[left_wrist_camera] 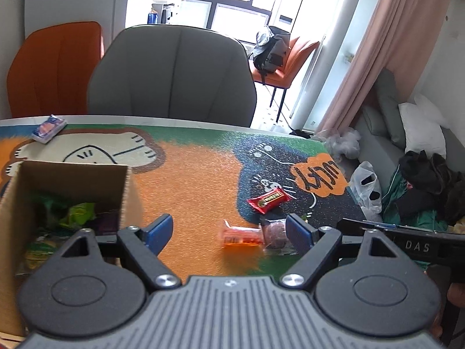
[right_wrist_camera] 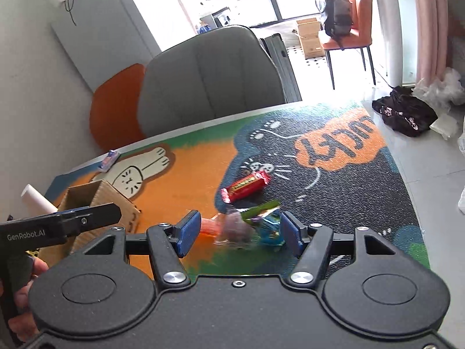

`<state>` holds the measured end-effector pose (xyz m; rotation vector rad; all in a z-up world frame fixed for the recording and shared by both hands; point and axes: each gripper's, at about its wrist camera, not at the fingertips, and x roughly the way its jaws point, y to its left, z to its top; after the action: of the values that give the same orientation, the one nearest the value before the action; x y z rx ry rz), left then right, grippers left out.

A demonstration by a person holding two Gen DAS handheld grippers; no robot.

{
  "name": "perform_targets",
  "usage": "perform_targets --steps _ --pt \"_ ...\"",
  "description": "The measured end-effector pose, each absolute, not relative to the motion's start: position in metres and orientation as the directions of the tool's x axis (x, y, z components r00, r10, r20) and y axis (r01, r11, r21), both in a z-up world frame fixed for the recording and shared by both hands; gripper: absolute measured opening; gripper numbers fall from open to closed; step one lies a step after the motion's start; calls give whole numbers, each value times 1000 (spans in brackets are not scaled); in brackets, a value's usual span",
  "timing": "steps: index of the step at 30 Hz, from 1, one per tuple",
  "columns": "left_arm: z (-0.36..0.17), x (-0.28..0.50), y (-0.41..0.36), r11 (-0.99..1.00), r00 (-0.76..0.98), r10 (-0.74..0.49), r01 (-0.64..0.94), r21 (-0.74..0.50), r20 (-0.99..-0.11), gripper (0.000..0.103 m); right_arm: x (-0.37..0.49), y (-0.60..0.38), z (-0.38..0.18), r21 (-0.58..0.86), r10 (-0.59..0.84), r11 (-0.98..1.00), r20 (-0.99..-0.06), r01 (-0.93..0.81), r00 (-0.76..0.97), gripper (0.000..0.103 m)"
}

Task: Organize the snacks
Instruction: 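Grasp the orange-capped tube with the left gripper while the right grasps the blue wrapper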

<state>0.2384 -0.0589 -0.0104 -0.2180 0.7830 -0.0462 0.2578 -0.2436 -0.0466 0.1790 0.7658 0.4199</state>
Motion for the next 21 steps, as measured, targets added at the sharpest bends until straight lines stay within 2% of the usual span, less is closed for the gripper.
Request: perform_targets --steps 11,21 --pt "-41 269 -84 979 657 -135 -26 -201 -742 80 278 -262 -78 318 422 906 -658 -278 623 62" --pt "-75 292 -89 979 614 -128 -46 -197 -779 70 295 -255 -98 319 427 904 -671 -284 606 61"
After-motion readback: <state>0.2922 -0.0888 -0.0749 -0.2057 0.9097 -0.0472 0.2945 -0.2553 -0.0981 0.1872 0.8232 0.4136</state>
